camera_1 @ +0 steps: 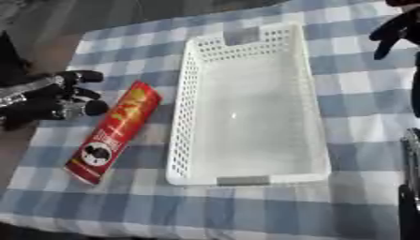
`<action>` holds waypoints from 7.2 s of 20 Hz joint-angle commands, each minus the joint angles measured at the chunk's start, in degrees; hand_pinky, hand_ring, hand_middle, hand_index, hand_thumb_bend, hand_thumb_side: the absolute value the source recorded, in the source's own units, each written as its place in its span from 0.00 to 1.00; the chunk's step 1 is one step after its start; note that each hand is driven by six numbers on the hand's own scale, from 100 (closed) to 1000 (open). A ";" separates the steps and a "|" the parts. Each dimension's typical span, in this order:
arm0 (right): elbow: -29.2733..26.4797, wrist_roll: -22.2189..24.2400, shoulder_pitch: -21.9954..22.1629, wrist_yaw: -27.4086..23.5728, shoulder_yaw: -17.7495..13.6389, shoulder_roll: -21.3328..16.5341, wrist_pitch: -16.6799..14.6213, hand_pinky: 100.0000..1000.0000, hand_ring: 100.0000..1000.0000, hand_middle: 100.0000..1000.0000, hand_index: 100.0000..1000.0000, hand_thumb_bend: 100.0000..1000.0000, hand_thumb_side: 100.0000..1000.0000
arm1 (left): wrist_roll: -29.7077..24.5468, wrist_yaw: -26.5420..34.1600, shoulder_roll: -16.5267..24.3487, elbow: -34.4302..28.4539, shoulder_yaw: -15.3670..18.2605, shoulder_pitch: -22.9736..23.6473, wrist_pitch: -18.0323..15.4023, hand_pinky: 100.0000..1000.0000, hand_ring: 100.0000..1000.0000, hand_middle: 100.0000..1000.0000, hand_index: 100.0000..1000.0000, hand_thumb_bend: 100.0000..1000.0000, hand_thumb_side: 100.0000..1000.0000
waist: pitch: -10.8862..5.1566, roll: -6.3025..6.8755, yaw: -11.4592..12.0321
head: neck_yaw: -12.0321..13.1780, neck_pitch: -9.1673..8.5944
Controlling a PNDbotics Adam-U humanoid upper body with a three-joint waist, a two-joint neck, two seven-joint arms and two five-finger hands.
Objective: Pick up objects on the table and place them in the box.
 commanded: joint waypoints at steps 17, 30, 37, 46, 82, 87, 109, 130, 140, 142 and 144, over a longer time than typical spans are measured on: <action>-0.76 1.62 -0.35 -1.31 1.03 -0.50 -0.10 0.22 0.42 0.61 0.77 0.00 1.00 | -11.30 -4.08 5.56 7.37 -5.47 -2.84 1.14 0.87 0.90 1.00 1.00 0.74 0.59 | -0.91 -0.32 -1.14 | 2.24 -0.21; -0.77 2.06 -0.36 -1.70 1.25 -0.33 -0.13 0.23 0.42 0.61 0.77 0.00 1.00 | -13.82 -5.26 4.14 9.72 -7.49 -8.37 1.03 0.86 0.89 1.00 1.00 0.77 0.60 | -1.11 -0.32 -2.04 | 2.29 -0.21; -0.80 2.12 -0.25 -1.86 1.25 -0.05 -0.02 0.23 0.42 0.61 0.77 0.00 1.00 | -12.41 -7.49 3.90 7.98 -9.95 -10.54 1.84 0.88 0.90 1.00 1.00 0.85 0.59 | -1.66 -0.32 -2.33 | 2.21 -0.21; -0.94 2.11 0.38 -2.20 1.30 0.86 0.53 0.23 0.42 0.61 0.77 0.00 1.00 | -12.95 -9.85 5.73 5.05 -12.56 -11.23 3.68 0.88 0.90 1.00 1.00 0.94 0.53 | -2.89 -0.32 -2.39 | 2.60 -0.21; -3.56 3.92 2.76 -6.05 3.05 6.96 4.09 0.24 0.43 0.61 0.76 0.00 1.00 | -21.80 -25.16 -2.96 21.29 -18.50 -17.77 -3.07 0.88 0.89 1.00 1.00 0.91 0.54 | -6.26 -0.32 -4.13 | 3.64 -0.21; -3.58 4.04 2.79 -6.13 3.08 6.99 4.11 0.24 0.43 0.61 0.76 0.00 1.00 | -23.45 -26.13 -3.27 23.43 -18.43 -18.51 -3.73 0.88 0.89 1.00 1.00 0.92 0.55 | -6.20 -0.32 -4.20 | 3.70 -0.21; -3.67 4.32 3.02 -6.48 3.17 7.12 4.16 0.24 0.43 0.61 0.75 0.00 1.00 | -26.47 -29.38 -12.69 29.65 -22.20 -25.99 -4.13 0.89 0.89 1.00 1.00 0.87 0.59 | -6.78 -0.32 -4.50 | 3.57 -0.21; -4.32 4.77 1.59 -7.39 3.56 7.63 4.24 0.24 0.43 0.61 0.75 0.00 1.00 | -30.40 -35.02 -16.82 35.76 -23.41 -24.24 -8.85 0.83 0.84 0.95 1.00 0.97 0.38 | -6.06 -0.32 -5.85 | 3.38 -0.21; -4.45 4.59 0.77 -7.32 3.52 7.47 3.98 0.24 0.43 0.61 0.75 0.00 1.00 | -31.96 -35.65 -16.93 35.39 -23.35 -23.27 -9.54 0.83 0.84 0.95 1.00 0.96 0.36 | -5.71 -0.32 -6.17 | 3.24 -0.21; -4.47 4.58 0.75 -7.34 3.53 7.52 3.98 0.24 0.43 0.61 0.75 0.00 1.00 | -31.18 -36.43 -17.36 35.77 -23.00 -23.23 -9.32 0.76 0.80 0.93 1.00 0.88 0.20 | -5.68 -0.32 -6.15 | 3.14 -0.21; -4.49 4.57 0.73 -7.35 3.55 7.58 4.00 0.24 0.43 0.61 0.75 0.00 1.00 | -29.50 -38.26 -18.04 36.57 -22.39 -23.09 -9.51 0.68 0.75 0.91 1.00 0.70 0.04 | -5.66 -0.32 -6.14 | 2.94 -0.21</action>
